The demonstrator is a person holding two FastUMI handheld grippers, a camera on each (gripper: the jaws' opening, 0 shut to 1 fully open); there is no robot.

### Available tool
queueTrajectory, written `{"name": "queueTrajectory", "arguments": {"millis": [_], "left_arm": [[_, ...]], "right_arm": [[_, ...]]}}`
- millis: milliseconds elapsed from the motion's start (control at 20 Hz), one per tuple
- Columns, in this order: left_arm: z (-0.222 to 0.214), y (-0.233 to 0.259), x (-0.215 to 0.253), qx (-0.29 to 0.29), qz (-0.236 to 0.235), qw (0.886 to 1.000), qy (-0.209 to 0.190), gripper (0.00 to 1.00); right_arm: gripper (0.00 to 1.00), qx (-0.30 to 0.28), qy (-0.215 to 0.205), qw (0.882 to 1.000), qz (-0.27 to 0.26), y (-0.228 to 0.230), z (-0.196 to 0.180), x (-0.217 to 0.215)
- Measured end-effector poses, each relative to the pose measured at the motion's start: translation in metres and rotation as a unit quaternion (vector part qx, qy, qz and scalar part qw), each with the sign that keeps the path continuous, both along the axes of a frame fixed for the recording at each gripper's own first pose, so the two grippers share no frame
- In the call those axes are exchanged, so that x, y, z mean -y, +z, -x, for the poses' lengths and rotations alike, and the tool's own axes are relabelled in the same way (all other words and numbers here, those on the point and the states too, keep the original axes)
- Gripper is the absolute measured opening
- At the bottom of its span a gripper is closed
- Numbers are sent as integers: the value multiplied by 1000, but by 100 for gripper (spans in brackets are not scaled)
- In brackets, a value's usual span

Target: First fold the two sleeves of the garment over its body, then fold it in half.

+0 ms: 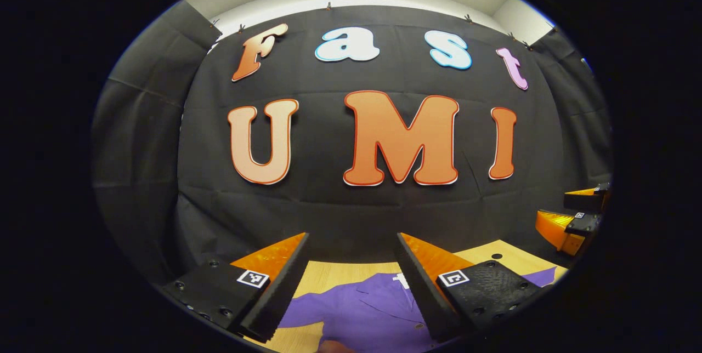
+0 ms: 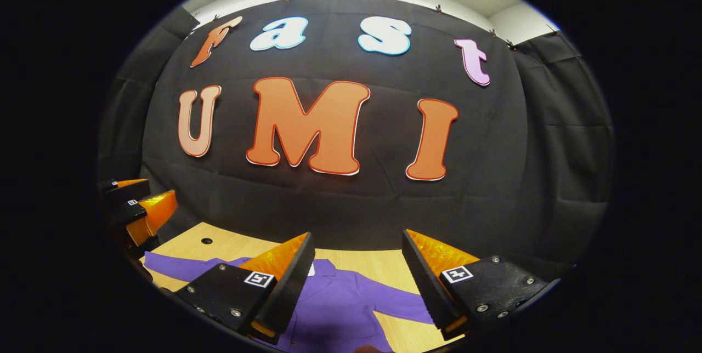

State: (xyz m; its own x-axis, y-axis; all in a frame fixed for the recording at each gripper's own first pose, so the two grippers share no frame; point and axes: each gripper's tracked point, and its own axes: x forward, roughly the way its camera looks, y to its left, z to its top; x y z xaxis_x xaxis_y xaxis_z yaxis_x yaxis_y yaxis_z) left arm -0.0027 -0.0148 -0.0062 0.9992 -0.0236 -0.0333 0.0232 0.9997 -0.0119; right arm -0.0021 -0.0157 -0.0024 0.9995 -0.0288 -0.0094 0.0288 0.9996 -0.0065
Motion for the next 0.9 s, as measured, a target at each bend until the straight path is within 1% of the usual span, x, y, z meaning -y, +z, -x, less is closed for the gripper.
{"name": "queueTrajectory", "arguments": {"millis": [500, 900], "left_arm": [[4, 6, 2, 7, -4, 1000, 0, 96], [11, 16, 8, 24, -20, 1000, -1, 96]], "right_arm": [[95, 6, 7, 1000, 7, 4, -2, 0], [95, -3, 4, 1000, 3, -2, -8, 8]]}}
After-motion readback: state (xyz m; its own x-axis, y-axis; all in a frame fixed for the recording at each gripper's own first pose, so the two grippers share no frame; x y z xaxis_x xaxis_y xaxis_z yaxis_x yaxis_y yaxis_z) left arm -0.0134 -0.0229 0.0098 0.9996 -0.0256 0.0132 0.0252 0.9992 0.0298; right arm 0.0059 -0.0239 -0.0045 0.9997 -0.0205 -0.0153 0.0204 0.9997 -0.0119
